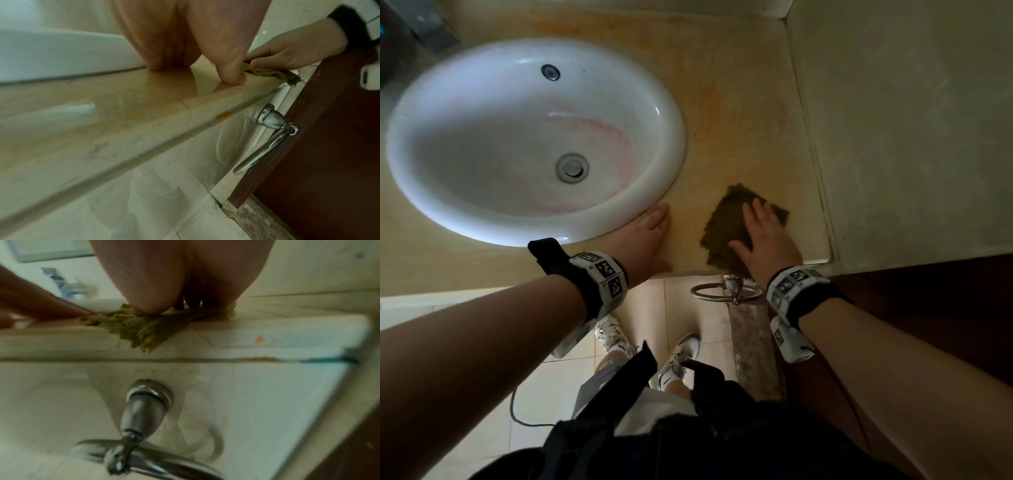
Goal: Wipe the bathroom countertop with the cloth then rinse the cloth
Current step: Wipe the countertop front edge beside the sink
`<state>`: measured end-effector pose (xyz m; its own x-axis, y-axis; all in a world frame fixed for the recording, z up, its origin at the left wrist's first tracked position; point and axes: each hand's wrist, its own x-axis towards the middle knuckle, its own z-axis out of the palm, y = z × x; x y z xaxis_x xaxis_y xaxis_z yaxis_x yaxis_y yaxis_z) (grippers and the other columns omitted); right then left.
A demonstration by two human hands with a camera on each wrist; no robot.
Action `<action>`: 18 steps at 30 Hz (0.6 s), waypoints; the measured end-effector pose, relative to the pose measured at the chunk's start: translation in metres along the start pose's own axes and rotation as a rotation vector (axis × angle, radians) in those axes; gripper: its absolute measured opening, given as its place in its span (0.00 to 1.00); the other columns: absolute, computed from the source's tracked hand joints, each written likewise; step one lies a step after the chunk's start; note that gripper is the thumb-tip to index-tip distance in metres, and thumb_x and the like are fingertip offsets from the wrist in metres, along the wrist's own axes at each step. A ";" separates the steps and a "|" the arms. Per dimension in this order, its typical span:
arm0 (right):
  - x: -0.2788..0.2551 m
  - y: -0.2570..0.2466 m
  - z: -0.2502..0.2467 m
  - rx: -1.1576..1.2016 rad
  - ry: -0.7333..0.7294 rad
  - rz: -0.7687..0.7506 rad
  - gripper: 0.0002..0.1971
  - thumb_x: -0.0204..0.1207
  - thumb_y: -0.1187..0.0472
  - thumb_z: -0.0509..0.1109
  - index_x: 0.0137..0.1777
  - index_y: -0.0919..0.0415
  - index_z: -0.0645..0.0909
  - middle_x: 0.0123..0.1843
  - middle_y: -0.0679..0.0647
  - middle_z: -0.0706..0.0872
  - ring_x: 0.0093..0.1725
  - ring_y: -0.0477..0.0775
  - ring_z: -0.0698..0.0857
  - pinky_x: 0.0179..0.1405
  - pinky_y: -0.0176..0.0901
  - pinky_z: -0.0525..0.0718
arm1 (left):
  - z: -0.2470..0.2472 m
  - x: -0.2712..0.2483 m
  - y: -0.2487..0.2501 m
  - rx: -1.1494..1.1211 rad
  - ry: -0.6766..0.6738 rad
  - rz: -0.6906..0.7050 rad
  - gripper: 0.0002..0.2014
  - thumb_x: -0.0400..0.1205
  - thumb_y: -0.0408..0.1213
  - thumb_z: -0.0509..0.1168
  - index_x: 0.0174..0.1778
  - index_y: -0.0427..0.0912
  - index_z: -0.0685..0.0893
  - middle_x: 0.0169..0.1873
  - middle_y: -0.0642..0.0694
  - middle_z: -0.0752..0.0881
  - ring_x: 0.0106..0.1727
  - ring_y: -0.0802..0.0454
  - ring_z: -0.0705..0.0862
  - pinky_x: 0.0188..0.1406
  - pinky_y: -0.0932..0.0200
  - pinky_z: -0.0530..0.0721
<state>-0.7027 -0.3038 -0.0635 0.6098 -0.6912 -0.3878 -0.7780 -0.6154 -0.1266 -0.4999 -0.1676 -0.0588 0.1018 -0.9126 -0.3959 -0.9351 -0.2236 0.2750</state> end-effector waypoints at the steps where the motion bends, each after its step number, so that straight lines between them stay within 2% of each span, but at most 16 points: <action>1: 0.001 0.002 -0.001 -0.003 0.010 0.059 0.38 0.81 0.40 0.55 0.85 0.54 0.44 0.86 0.52 0.45 0.85 0.56 0.44 0.83 0.53 0.52 | 0.000 0.000 -0.001 -0.002 0.001 0.001 0.49 0.76 0.57 0.67 0.83 0.37 0.47 0.84 0.43 0.45 0.84 0.48 0.46 0.83 0.55 0.44; 3: 0.001 -0.014 0.000 -0.025 0.012 0.114 0.37 0.82 0.42 0.54 0.84 0.57 0.44 0.86 0.56 0.45 0.85 0.59 0.44 0.84 0.55 0.52 | 0.000 0.000 -0.001 0.004 0.003 0.004 0.49 0.76 0.58 0.67 0.83 0.37 0.48 0.84 0.43 0.45 0.84 0.47 0.46 0.83 0.55 0.45; 4: -0.002 -0.032 0.001 -0.036 0.012 0.094 0.37 0.83 0.43 0.54 0.84 0.58 0.44 0.86 0.58 0.45 0.85 0.61 0.44 0.84 0.55 0.51 | 0.000 0.000 -0.001 0.012 0.000 0.008 0.49 0.77 0.58 0.67 0.83 0.37 0.48 0.84 0.42 0.45 0.84 0.47 0.46 0.83 0.55 0.45; 7: -0.014 -0.081 0.015 -0.072 0.000 -0.090 0.37 0.83 0.44 0.55 0.84 0.59 0.45 0.86 0.58 0.46 0.85 0.62 0.45 0.84 0.55 0.48 | 0.002 0.002 0.000 -0.001 0.002 -0.007 0.49 0.77 0.57 0.67 0.84 0.38 0.46 0.84 0.42 0.45 0.84 0.48 0.45 0.81 0.57 0.42; 9: -0.017 -0.075 0.015 -0.088 -0.021 -0.135 0.37 0.83 0.42 0.54 0.84 0.58 0.43 0.86 0.57 0.45 0.85 0.59 0.44 0.84 0.53 0.46 | 0.001 0.002 0.000 -0.002 0.001 -0.012 0.50 0.76 0.57 0.68 0.84 0.37 0.46 0.84 0.42 0.45 0.84 0.48 0.45 0.82 0.57 0.42; 11: -0.011 -0.036 0.008 -0.133 -0.013 -0.061 0.36 0.84 0.42 0.49 0.84 0.59 0.40 0.86 0.57 0.42 0.85 0.59 0.42 0.83 0.51 0.42 | 0.001 0.001 0.000 0.022 0.021 0.008 0.50 0.76 0.57 0.68 0.83 0.36 0.48 0.84 0.41 0.46 0.84 0.46 0.47 0.82 0.56 0.42; 14: -0.004 0.021 -0.008 -0.116 -0.031 0.204 0.35 0.85 0.44 0.44 0.84 0.63 0.38 0.86 0.60 0.40 0.85 0.60 0.42 0.84 0.52 0.44 | -0.002 -0.002 0.003 -0.007 0.036 0.002 0.49 0.76 0.55 0.69 0.83 0.35 0.50 0.84 0.41 0.47 0.84 0.46 0.48 0.79 0.60 0.39; 16: 0.003 0.020 -0.006 -0.116 -0.030 0.293 0.35 0.85 0.46 0.44 0.83 0.67 0.40 0.86 0.63 0.42 0.84 0.64 0.44 0.84 0.54 0.45 | -0.003 -0.002 0.004 -0.021 0.014 -0.008 0.49 0.76 0.55 0.70 0.83 0.35 0.50 0.84 0.41 0.47 0.84 0.47 0.47 0.81 0.58 0.40; 18: 0.010 -0.009 0.004 -0.158 -0.026 0.308 0.35 0.85 0.47 0.43 0.83 0.71 0.42 0.85 0.67 0.44 0.84 0.68 0.46 0.83 0.59 0.45 | -0.002 -0.001 0.004 -0.037 0.002 -0.026 0.50 0.76 0.55 0.69 0.83 0.35 0.49 0.84 0.42 0.46 0.84 0.47 0.46 0.83 0.56 0.44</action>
<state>-0.6899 -0.3037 -0.0703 0.3444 -0.8448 -0.4095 -0.8905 -0.4320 0.1424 -0.5028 -0.1682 -0.0559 0.1264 -0.9071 -0.4015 -0.9190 -0.2594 0.2968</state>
